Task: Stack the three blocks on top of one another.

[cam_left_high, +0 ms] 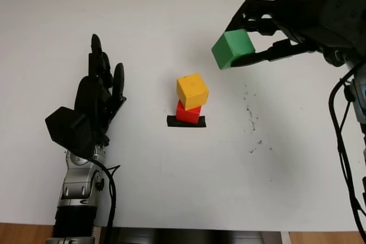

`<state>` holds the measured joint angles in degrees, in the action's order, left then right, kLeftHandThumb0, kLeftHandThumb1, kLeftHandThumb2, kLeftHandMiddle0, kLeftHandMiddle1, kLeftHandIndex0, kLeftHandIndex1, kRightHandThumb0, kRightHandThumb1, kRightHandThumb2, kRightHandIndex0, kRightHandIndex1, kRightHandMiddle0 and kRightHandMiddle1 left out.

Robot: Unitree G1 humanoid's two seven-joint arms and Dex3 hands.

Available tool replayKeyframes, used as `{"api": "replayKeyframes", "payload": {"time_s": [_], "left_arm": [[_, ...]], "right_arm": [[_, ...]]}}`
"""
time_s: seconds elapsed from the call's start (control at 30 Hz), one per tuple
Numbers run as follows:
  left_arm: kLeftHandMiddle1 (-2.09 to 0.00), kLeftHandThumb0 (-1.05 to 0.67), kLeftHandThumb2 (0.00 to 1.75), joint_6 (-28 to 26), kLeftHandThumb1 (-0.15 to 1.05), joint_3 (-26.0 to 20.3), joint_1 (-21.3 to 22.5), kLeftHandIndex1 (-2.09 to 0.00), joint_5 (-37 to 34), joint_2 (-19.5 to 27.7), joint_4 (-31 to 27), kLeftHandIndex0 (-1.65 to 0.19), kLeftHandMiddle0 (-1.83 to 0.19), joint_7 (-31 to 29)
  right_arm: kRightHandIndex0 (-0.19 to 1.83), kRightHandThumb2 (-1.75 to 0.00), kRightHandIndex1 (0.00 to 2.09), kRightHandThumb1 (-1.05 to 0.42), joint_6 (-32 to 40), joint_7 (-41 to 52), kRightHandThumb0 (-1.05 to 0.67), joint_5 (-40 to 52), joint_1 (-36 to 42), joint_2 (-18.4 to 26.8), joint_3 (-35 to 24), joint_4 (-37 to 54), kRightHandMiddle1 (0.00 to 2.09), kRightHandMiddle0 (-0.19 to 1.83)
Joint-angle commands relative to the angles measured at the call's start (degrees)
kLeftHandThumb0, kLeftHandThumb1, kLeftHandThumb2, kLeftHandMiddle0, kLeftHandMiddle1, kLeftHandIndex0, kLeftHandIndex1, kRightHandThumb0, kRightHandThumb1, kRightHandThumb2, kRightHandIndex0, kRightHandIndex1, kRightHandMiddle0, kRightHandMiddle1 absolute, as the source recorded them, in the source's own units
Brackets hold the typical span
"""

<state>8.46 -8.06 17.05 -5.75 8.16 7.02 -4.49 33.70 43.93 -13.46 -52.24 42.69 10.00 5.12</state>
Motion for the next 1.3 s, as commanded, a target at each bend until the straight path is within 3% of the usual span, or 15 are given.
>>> {"api": "replayKeyframes", "payload": {"time_s": [0.0,0.1,0.2,0.8,1.27], "left_arm": [[0.0,-0.72,0.57,-0.22,1.05,-0.2,-0.32,0.0,-0.05,0.07,-0.87,0.19,0.19,0.1],[0.0,-0.72,0.57,0.12,1.05,-0.09,-0.23,0.0,0.02,-0.12,-0.57,0.19,0.19,0.17],[0.0,-0.72,0.58,0.0,1.05,0.12,-0.42,0.0,0.24,-0.12,-0.94,0.19,0.19,0.23],[0.0,-0.73,0.58,0.54,1.05,-0.03,-0.71,0.0,0.15,-0.29,-0.47,0.19,0.19,0.37],[0.0,-0.73,0.58,0.36,1.05,0.08,-0.8,0.0,0.52,-0.18,-0.66,0.19,0.19,0.54]], "right_arm": [[0.37,-0.05,0.09,-1.0,3.89,1.54,-0.4,-1.33,-2.62,1.0,1.7,3.49,1.7,0.23],[0.35,-0.05,0.07,-1.01,10.8,2.91,-0.37,-1.6,-4.34,-0.61,3.41,5.45,1.69,0.21],[0.32,-0.05,0.06,-1.0,12.63,4.37,-0.39,-0.28,-5.66,-1.84,4.6,4.61,1.73,0.22],[0.32,-0.05,0.06,-1.0,10.75,5.14,-0.44,3.56,-8.16,-6.21,6.34,-0.67,1.68,0.25],[0.31,-0.06,0.05,-1.01,10.61,5.4,-0.44,3.12,-7.6,-5.97,7.76,-0.64,1.7,0.22]]}}
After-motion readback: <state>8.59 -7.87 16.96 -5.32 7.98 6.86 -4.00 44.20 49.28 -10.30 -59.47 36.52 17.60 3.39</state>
